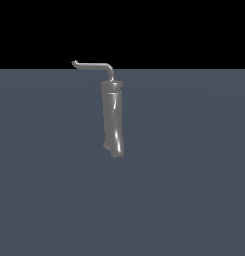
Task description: Turn on the faucet by rotating a designated handle.
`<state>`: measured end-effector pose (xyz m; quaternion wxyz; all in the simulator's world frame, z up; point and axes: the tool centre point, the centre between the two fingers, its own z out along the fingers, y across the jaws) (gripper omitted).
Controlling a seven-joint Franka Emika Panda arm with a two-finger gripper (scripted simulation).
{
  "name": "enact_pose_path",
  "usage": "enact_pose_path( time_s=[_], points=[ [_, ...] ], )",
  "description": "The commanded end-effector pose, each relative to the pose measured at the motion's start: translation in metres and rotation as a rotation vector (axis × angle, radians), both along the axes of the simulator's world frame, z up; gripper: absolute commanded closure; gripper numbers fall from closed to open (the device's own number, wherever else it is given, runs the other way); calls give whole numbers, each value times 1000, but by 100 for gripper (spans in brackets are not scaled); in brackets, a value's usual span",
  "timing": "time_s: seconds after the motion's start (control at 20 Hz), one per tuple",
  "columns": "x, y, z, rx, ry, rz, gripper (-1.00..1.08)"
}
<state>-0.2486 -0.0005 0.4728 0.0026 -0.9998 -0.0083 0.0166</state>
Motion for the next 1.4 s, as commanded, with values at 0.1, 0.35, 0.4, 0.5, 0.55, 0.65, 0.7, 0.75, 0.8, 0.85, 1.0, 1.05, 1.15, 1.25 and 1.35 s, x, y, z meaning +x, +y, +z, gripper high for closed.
enact_pose_path(
  time_s=[0.1, 0.35, 0.4, 0.5, 0.55, 0.65, 0.7, 0.75, 0.8, 0.85, 1.0, 1.05, 1.15, 1.25, 1.35],
  points=[
    [0, 0, 0, 2, 2, -3, 108],
    [3, 3, -3, 15, 19, -29, 108],
    [3, 3, -3, 17, 21, -31, 108],
    [3, 3, -3, 17, 23, -31, 108],
    [3, 3, -3, 17, 22, -31, 108],
    [4, 3, -3, 17, 22, -33, 108],
    [4, 4, -3, 18, 21, -36, 108],
    [5, 4, -3, 19, 21, -40, 108],
    [7, 4, -3, 21, 22, -45, 108],
    [8, 4, -3, 23, 22, -51, 108],
    [14, 6, -4, 29, 23, -75, 108],
    [17, 6, -4, 32, 23, -85, 108],
    [23, 8, -4, 38, 24, -109, 108],
    [30, 9, -5, 45, 25, -138, 108],
    [39, 11, -6, 53, 27, -171, 108]
  ],
)
